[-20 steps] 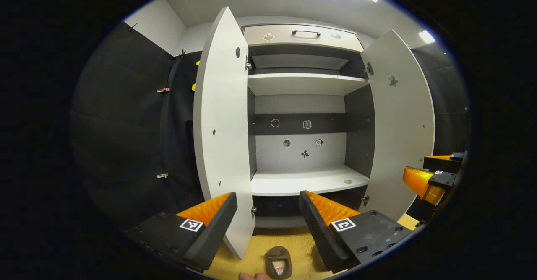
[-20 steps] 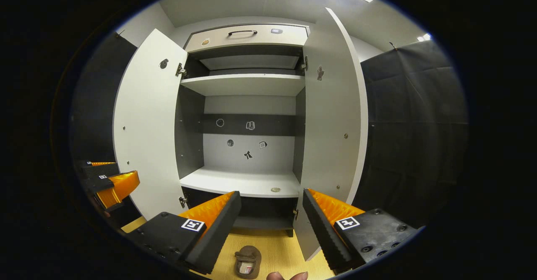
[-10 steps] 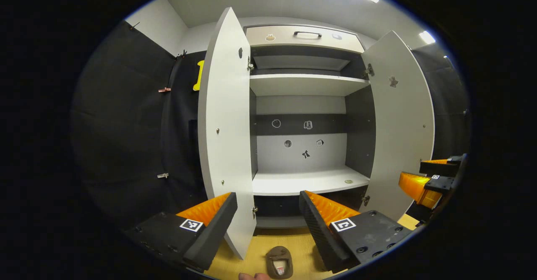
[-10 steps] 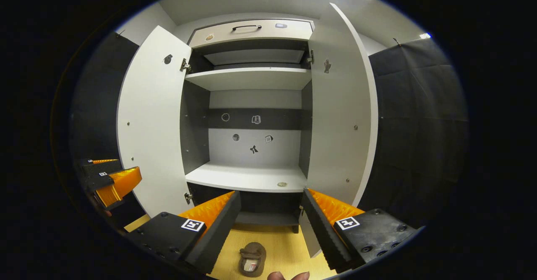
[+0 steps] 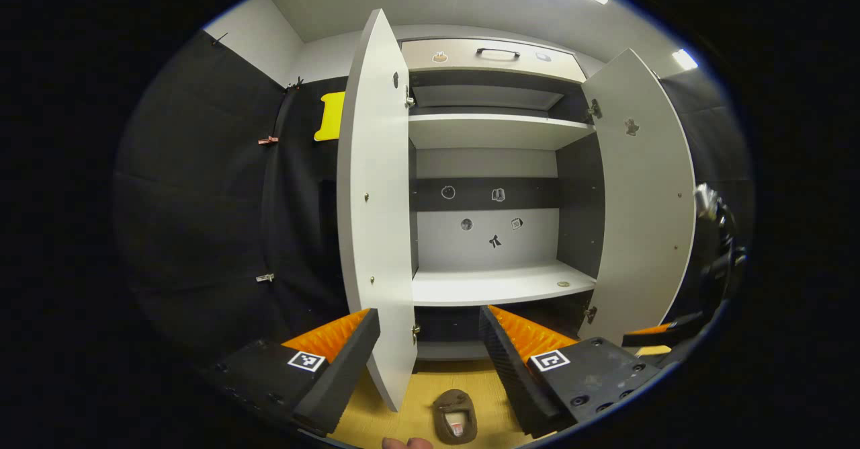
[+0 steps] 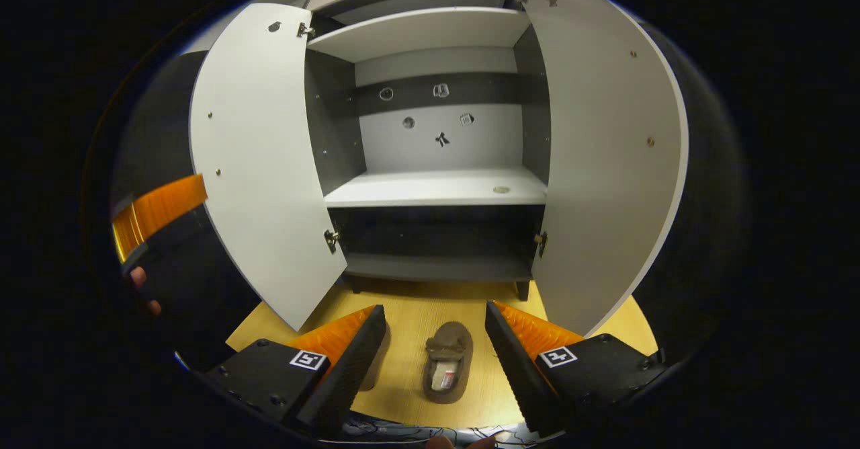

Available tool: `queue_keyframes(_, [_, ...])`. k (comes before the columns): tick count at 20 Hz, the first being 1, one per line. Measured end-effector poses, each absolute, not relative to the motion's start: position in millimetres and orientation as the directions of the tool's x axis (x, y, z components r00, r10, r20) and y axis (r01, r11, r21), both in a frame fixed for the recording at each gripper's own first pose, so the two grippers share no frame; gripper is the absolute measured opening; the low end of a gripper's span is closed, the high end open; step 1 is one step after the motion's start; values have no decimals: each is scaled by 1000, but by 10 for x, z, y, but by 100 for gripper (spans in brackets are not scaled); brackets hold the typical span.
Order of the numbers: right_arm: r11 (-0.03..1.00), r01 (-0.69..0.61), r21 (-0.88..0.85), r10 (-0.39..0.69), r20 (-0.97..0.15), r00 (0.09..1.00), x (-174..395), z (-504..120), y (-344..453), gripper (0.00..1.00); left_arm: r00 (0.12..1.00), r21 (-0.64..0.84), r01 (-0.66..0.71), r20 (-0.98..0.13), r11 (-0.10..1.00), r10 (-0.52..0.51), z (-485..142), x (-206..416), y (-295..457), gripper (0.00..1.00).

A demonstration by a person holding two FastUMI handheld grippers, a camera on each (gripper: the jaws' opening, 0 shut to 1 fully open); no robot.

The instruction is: Grab one shoe with the right hand and put it into the shoe cabinet, grab the other shoe with the left hand and put it into the shoe cabinet; then close the right door with the right hand and the left door with the left hand.

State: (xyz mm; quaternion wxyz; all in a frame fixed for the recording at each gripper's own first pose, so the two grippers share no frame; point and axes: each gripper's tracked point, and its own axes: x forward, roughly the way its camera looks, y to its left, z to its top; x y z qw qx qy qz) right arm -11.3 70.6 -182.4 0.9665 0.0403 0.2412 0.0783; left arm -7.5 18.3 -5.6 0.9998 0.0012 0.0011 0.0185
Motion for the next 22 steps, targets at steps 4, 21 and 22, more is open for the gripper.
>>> queue_keyframes(4, [984, -130, 125, 179, -581, 794, -133, -2562, 817, 99, 999, 0, -52, -15, 999, 52, -125, -110, 271, 95])
queue_keyframes(21, [990, -25, 140, 123, -750, 650, 404, -4536, 1075, 83, 995, 7, -90, -50, 996, 90, -266, -215, 496, 95])
queue_keyframes(22, [991, -11, 137, 110, -744, 659, 467, -4583, 1072, 77, 994, 12, -93, -50, 996, 94, -257, -215, 509, 95])
